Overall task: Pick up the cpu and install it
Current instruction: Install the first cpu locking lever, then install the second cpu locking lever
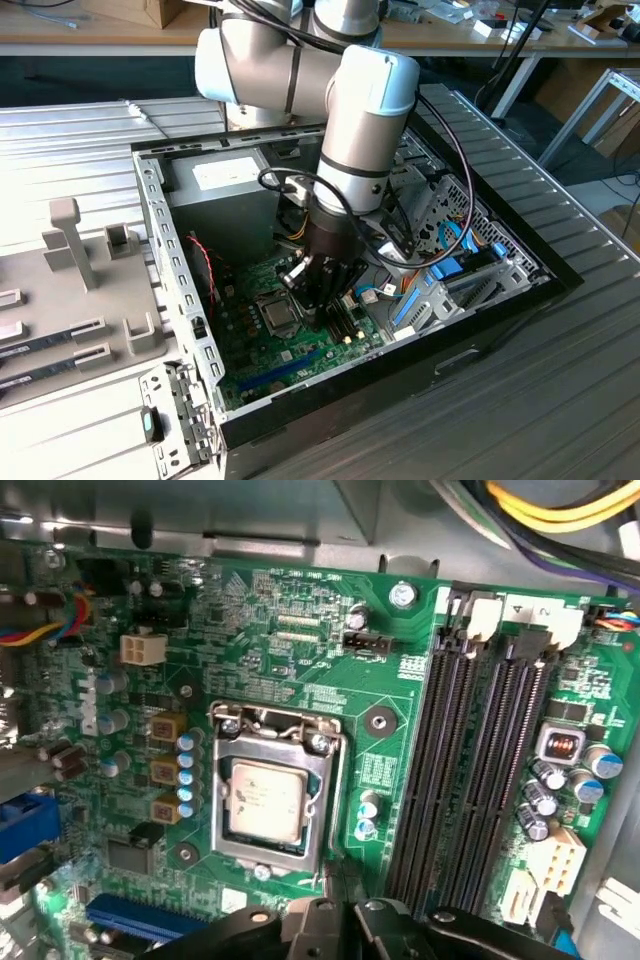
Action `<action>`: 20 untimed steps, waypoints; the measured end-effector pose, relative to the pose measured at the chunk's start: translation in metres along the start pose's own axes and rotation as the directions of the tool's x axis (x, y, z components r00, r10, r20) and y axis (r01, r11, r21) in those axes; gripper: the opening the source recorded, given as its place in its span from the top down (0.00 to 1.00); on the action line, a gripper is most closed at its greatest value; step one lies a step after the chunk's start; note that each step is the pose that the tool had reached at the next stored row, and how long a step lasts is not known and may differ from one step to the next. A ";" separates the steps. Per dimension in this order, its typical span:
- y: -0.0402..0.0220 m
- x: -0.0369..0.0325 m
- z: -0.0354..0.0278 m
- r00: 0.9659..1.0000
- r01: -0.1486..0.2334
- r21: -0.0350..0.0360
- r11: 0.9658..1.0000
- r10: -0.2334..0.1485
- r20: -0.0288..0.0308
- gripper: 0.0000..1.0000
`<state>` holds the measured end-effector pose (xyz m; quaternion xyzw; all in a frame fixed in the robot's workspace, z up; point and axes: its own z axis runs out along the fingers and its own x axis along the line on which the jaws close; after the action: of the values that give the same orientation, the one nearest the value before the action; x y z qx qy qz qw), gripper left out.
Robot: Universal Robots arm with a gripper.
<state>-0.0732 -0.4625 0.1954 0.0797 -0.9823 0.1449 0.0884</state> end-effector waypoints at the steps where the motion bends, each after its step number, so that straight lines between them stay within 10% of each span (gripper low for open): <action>1: -0.0010 0.0007 -0.0032 1.000 0.000 0.000 1.000 0.000 0.000 0.90; 4: -0.0035 0.0035 -0.0177 1.000 0.001 -0.010 1.000 -0.001 0.002 0.90; 6: -0.0033 0.0035 -0.0178 1.000 0.009 -0.059 0.998 -0.009 0.011 0.90; 9: -0.0033 0.0034 -0.0178 1.000 0.018 -0.111 0.994 -0.016 0.022 0.90; 10: -0.0033 0.0034 -0.0178 0.999 0.024 -0.143 0.989 -0.020 0.028 0.90; 13: -0.0033 0.0035 -0.0178 0.999 0.036 -0.207 0.978 -0.028 0.042 0.90; 16: -0.0039 0.0039 -0.0201 0.998 0.042 -0.234 0.971 -0.031 0.048 0.90; 20: -0.0049 0.0046 -0.0237 0.998 0.044 -0.244 0.969 -0.032 0.051 0.90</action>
<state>-0.0732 -0.4606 0.2200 0.0903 -0.9927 0.0191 0.0776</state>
